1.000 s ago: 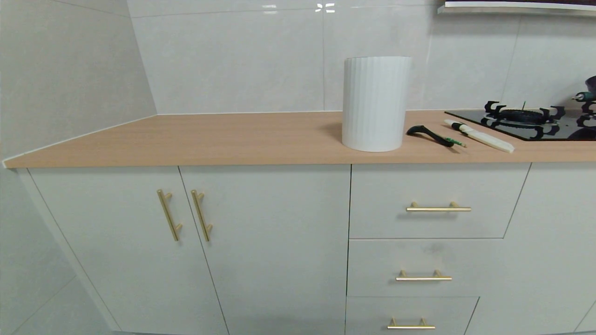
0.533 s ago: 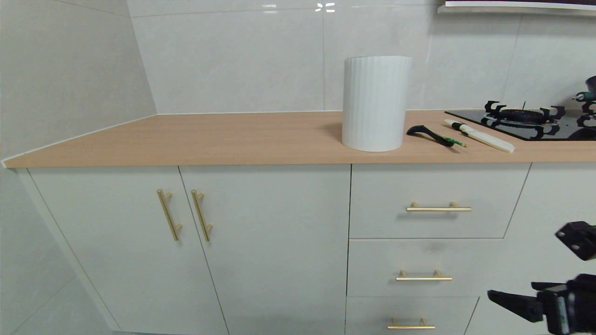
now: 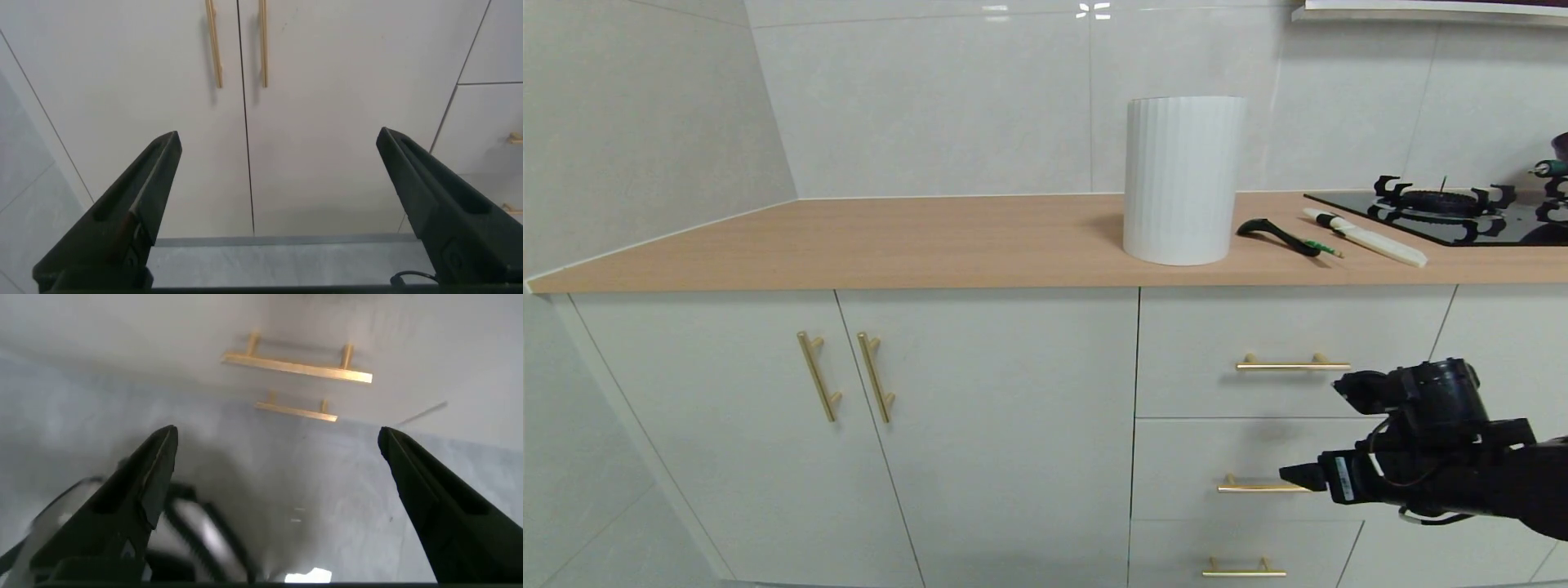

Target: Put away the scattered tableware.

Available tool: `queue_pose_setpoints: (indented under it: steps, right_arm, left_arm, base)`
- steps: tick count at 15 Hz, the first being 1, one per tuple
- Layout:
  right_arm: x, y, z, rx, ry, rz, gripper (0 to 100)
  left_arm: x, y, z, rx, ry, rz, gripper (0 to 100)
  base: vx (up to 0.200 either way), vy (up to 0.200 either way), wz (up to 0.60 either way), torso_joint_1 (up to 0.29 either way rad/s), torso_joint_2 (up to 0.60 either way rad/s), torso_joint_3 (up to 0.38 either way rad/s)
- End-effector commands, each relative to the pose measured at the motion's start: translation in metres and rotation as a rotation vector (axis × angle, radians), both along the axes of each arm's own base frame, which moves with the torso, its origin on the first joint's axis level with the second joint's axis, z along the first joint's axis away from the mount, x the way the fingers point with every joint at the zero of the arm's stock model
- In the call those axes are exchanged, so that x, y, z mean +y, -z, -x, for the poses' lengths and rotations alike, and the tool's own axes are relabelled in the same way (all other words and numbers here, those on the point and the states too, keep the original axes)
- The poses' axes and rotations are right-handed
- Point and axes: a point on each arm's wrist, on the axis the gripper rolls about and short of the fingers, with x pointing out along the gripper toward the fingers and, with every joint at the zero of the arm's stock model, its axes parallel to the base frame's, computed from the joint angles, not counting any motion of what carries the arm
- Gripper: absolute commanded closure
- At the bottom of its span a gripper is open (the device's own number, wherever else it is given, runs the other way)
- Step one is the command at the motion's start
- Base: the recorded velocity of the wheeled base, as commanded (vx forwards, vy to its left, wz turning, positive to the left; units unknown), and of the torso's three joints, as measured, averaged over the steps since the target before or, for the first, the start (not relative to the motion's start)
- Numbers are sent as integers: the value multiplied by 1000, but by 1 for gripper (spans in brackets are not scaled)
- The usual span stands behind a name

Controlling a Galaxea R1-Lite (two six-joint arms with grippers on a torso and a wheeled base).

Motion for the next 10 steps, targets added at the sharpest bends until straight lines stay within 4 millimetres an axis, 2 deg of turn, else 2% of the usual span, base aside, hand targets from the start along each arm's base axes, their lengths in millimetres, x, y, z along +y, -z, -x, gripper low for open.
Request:
queue_pose_setpoints:
  steps: [1, 2, 5, 10]
  right_arm:
    - [4, 44, -23, 67, 16, 38, 0]
    - [5, 65, -29, 71, 31, 52, 0]
    - [-3, 93, -42, 6, 97, 77, 0]
    - [-4, 121, -55, -55, 135, 95, 0]
  left_arm:
    - [0, 0, 0, -1, 1, 0, 0]
    - [0, 0, 0, -1, -1, 0, 0]
    - [0, 0, 0, -1, -1, 0, 0]
    - [0, 0, 0, -1, 1, 0, 0]
  base:
    - [0, 0, 0, 0, 0, 0]
    - [0, 0, 0, 0, 0, 0]
    - [0, 0, 0, 0, 0, 0]
    - [0, 0, 0, 0, 0, 0]
